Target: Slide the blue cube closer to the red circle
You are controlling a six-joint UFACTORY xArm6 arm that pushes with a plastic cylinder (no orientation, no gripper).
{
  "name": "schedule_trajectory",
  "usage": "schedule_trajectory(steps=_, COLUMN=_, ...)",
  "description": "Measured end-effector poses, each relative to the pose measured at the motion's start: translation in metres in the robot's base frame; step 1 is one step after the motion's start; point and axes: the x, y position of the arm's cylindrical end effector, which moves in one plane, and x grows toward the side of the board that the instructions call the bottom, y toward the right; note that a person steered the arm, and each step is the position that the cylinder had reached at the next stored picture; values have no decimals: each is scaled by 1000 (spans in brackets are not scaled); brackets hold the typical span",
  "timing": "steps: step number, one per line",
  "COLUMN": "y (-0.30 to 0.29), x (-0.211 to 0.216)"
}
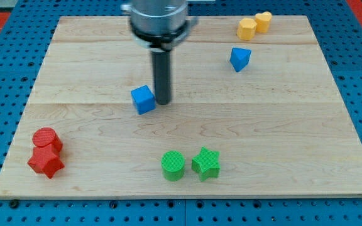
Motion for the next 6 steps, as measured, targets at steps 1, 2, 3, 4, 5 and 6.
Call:
schedule_trajectory(steps=1, y=-60, x=18)
schedule_trajectory(steps=2, y=-98, x=41)
schedule_trajectory(steps=3, y=-87, x=9)
schedule_trajectory(steps=4, y=-89, x=-21)
schedule_trajectory(steps=5, y=-110, x=-31)
schedule_trajectory(steps=6, y=-130, x=-12)
